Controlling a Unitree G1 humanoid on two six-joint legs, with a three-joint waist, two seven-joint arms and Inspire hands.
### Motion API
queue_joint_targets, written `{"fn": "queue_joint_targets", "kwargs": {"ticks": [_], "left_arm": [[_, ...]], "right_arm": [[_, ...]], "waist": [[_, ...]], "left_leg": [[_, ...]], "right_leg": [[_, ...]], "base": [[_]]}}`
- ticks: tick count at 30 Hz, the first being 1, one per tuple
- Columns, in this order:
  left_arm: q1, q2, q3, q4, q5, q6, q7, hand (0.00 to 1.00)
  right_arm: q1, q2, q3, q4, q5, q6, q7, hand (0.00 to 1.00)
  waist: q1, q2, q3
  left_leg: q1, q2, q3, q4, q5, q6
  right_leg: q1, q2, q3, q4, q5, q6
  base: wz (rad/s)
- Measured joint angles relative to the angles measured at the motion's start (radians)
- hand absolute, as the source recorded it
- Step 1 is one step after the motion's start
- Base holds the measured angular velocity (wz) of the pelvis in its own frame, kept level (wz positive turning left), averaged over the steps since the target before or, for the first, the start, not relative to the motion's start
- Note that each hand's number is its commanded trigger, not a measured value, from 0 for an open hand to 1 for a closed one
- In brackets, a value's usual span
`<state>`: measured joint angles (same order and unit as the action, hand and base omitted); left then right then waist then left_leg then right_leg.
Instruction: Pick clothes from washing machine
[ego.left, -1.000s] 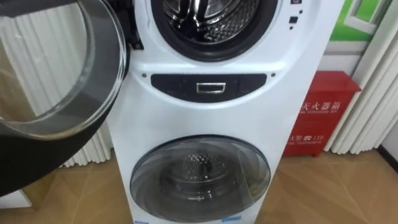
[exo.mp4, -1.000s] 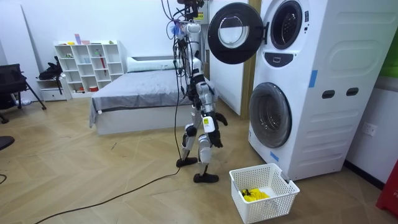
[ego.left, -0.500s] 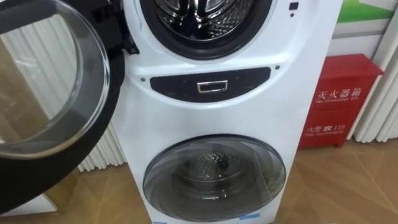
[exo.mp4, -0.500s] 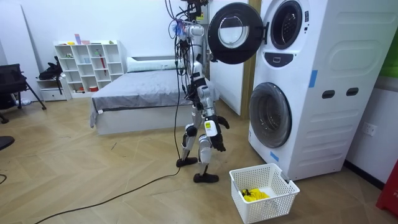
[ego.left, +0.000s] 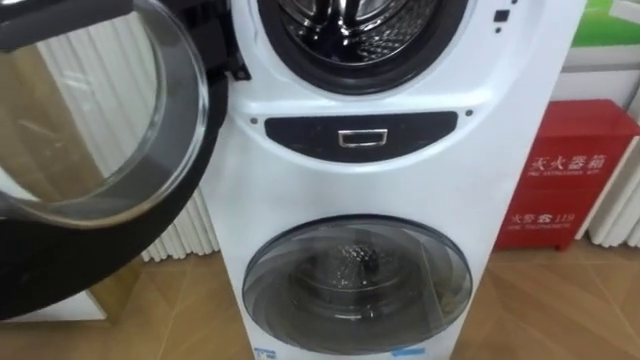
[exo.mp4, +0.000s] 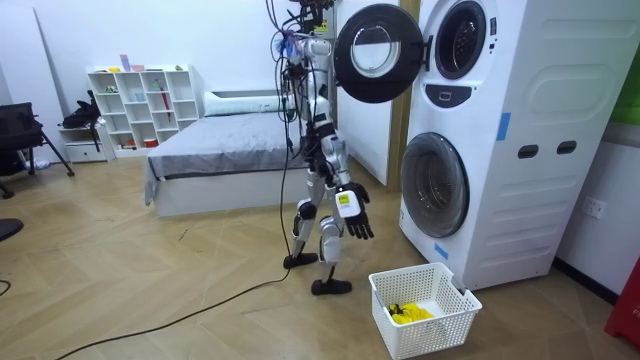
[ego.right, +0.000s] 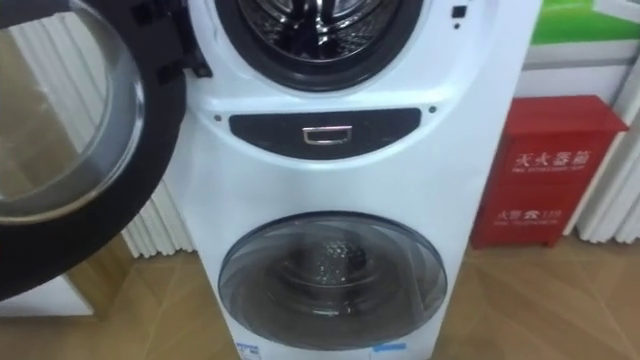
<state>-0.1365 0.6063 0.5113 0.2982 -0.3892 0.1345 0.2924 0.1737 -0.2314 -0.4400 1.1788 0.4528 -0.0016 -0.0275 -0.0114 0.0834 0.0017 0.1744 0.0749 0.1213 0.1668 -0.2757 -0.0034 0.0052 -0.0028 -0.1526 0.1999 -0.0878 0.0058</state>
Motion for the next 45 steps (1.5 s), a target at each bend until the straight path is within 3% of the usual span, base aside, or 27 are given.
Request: {"fn": "queue_joint_targets", "kwargs": {"ticks": [2, 5, 6, 7, 10, 12, 16, 21, 28, 31, 35, 39, 42, 45], "left_arm": [[0.022, -0.036, 0.000, -0.122, 0.007, 0.031, 0.016, 0.00], [0.129, -0.158, -0.001, -0.472, 0.014, 0.040, 0.022, 0.00], [0.153, -0.186, -0.003, -0.528, 0.015, 0.037, 0.016, 0.00], [0.192, -0.237, -0.019, -0.612, 0.013, 0.029, -0.006, 0.00], [0.217, -0.290, -0.088, -0.691, -0.004, 0.024, -0.075, 0.00], [0.226, -0.295, -0.131, -0.725, -0.046, 0.025, -0.113, 0.00], [0.220, -0.298, -0.204, -0.752, -0.051, 0.026, -0.161, 0.00], [0.220, -0.304, -0.310, -0.785, -0.044, 0.026, -0.274, 0.00], [0.219, -0.340, -0.499, -0.770, -0.090, 0.056, -0.423, 0.00], [0.219, -0.366, -0.558, -0.753, -0.088, 0.061, -0.437, 0.00], [0.219, -0.369, -0.610, -0.730, -0.085, 0.075, -0.440, 0.00], [0.210, -0.395, -0.636, -0.730, -0.071, 0.079, -0.436, 0.00], [0.173, -0.405, -0.651, -0.717, -0.039, 0.074, -0.435, 0.00], [0.123, -0.423, -0.678, -0.639, 0.013, 0.059, -0.430, 0.00]], "right_arm": [[0.002, 0.002, 0.017, 0.000, -0.007, 0.008, 0.008, 0.00], [-0.014, 0.019, 0.031, 0.016, -0.009, 0.025, 0.011, 0.00], [-0.017, 0.023, 0.038, 0.016, -0.010, 0.026, 0.013, 0.00], [-0.031, 0.030, 0.058, 0.020, -0.017, 0.026, 0.017, 0.00], [-0.067, 0.058, 0.102, 0.037, -0.022, 0.048, 0.026, 0.00], [-0.074, 0.070, 0.113, 0.042, -0.022, 0.050, 0.038, 0.00], [-0.077, 0.063, 0.145, 0.022, -0.009, 0.064, 0.019, 0.00], [-0.059, 0.059, 0.205, 0.022, -0.017, 0.069, -0.004, 0.00], [-0.118, 0.063, 0.273, 0.026, 0.010, 0.067, -0.004, 0.00], [-0.124, 0.064, 0.300, 0.029, 0.006, 0.067, -0.003, 0.00], [-0.125, 0.064, 0.303, 0.029, 0.015, 0.067, -0.004, 0.00], [-0.129, 0.068, 0.298, 0.037, 0.009, 0.060, -0.006, 0.00], [-0.140, 0.068, 0.298, 0.076, 0.001, 0.049, -0.009, 0.00], [-0.141, 0.067, 0.298, 0.120, -0.009, 0.045, -0.017, 0.00]], "waist": [[-0.003, -0.005, 0.0013], [-0.005, -0.021, 0.0067], [-0.007, -0.023, 0.0069], [-0.007, -0.024, 0.0065], [-0.013, -0.030, 0.0066], [-0.018, -0.037, 0.0092], [-0.066, -0.038, 0.0050], [-0.069, -0.032, 0.0028], [-0.092, -0.031, 0.0014], [-0.099, -0.030, 0.0015], [-0.122, -0.032, 0.0035], [-0.169, -0.050, 0.0132], [-0.202, -0.061, 0.0172], [-0.209, -0.069, 0.0187]], "left_leg": [[-0.007, -0.001, -0.025, 0.004, 0.002, 0.003], [-0.014, -0.008, -0.049, 0.002, 0.008, 0.012], [-0.015, -0.010, -0.049, 0.001, 0.008, 0.014], [-0.013, -0.017, -0.049, -0.001, 0.011, 0.018], [-0.009, -0.024, -0.038, -0.001, 0.013, 0.022], [-0.011, -0.025, -0.037, -0.005, 0.013, 0.022], [-0.023, -0.025, -0.026, -0.004, 0.014, 0.015], [-0.023, -0.019, -0.025, -0.006, 0.017, 0.010], [-0.022, -0.018, -0.010, -0.005, 0.017, 0.010], [-0.021, -0.018, 0.003, -0.002, 0.017, 0.010], [-0.018, -0.017, 0.026, -0.002, 0.017, 0.010], [-0.012, -0.018, 0.042, -0.003, 0.017, 0.010], [-0.014, -0.017, 0.044, -0.004, 0.017, 0.010], [-0.012, -0.015, 0.055, -0.005, 0.017, 0.010]], "right_leg": [[0.008, -0.005, -0.006, -0.003, 0.004, 0.006], [0.014, -0.018, -0.016, -0.014, 0.011, 0.016], [0.014, -0.021, -0.016, -0.015, 0.011, 0.017], [0.017, -0.027, -0.016, -0.015, 0.011, 0.017], [0.024, -0.033, -0.017, -0.013, 0.011, 0.018], [0.024, -0.033, -0.017, -0.015, 0.011, 0.018], [0.013, -0.033, -0.038, -0.026, 0.007, 0.024], [0.009, -0.025, -0.040, -0.029, 0.004, 0.019], [0.004, -0.024, -0.031, -0.031, 0.004, 0.019], [0.004, -0.024, -0.025, -0.032, 0.004, 0.019], [-0.001, -0.023, -0.016, -0.030, 0.004, 0.019], [-0.002, -0.019, 0.007, -0.031, 0.004, 0.018], [-0.010, -0.016, 0.015, -0.030, 0.005, 0.017], [-0.014, -0.011, 0.023, -0.028, 0.006, 0.014]], "base": [[0.46], [0.39], [0.10], [0.06], [-0.08], [-0.14], [-0.13], [0.00], [-0.05], [-0.06], [-0.09], [-0.12], [-0.07], [-0.12]]}}
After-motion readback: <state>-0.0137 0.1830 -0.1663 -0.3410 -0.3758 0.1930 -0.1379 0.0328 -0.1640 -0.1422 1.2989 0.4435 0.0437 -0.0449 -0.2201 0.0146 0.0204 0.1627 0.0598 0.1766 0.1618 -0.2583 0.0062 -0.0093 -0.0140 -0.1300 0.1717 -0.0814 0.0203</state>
